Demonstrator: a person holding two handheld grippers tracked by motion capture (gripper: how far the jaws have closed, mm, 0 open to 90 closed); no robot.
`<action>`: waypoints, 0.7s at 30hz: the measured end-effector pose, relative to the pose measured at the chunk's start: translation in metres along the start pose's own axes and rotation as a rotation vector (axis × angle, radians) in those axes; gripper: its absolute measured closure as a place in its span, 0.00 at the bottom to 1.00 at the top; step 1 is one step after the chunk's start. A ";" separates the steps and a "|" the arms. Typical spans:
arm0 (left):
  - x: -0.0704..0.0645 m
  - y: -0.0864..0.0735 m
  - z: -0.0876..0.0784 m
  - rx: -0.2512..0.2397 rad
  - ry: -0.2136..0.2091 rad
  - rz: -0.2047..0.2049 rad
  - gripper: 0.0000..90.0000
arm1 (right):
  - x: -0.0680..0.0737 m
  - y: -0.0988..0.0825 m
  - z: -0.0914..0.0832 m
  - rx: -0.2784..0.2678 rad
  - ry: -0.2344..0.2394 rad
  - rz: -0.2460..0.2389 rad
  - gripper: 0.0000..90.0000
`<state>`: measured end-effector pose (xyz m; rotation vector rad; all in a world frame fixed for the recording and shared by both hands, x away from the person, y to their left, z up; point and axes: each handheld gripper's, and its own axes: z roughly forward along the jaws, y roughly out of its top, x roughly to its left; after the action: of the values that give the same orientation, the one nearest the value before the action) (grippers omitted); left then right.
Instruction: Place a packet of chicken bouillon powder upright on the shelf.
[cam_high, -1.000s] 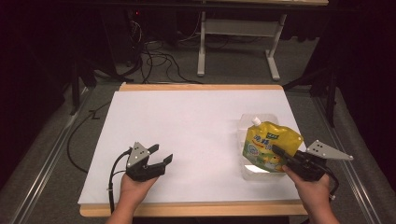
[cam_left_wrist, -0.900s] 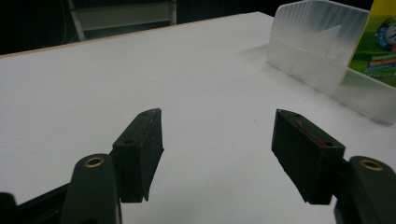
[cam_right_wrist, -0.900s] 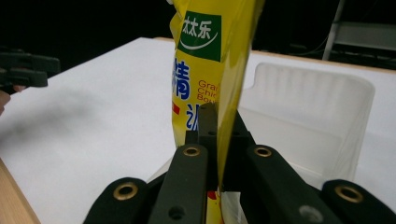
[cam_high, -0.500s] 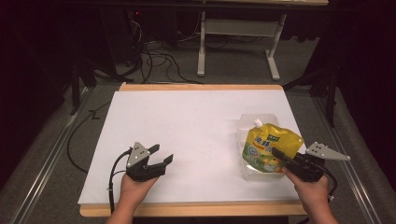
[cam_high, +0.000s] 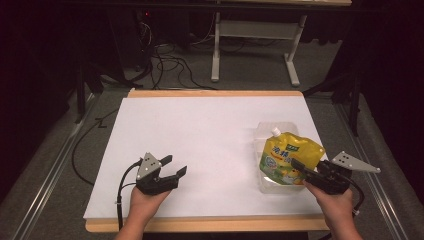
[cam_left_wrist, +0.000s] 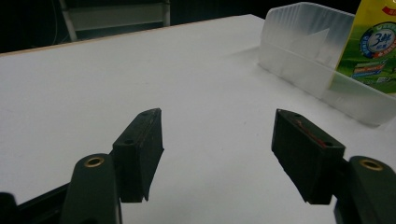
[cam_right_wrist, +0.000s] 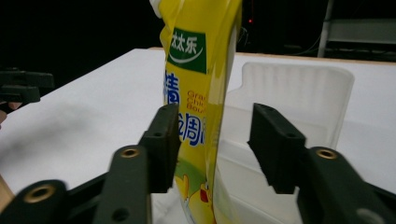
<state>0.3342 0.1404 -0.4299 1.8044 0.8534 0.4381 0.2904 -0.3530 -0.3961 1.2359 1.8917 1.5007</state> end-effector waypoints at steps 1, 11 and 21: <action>0.000 0.000 0.000 0.000 0.000 0.002 0.38 | 0.000 0.001 -0.001 -0.009 -0.007 -0.007 0.53; -0.002 0.000 0.002 0.008 -0.009 0.008 0.38 | 0.014 0.022 -0.027 -0.137 -0.071 -0.045 0.36; -0.004 0.000 0.004 0.017 -0.015 0.017 0.38 | 0.044 0.049 -0.052 -0.236 -0.062 -0.160 0.38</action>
<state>0.3342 0.1347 -0.4310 1.8296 0.8345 0.4287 0.2459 -0.3434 -0.3253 0.9890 1.6756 1.5301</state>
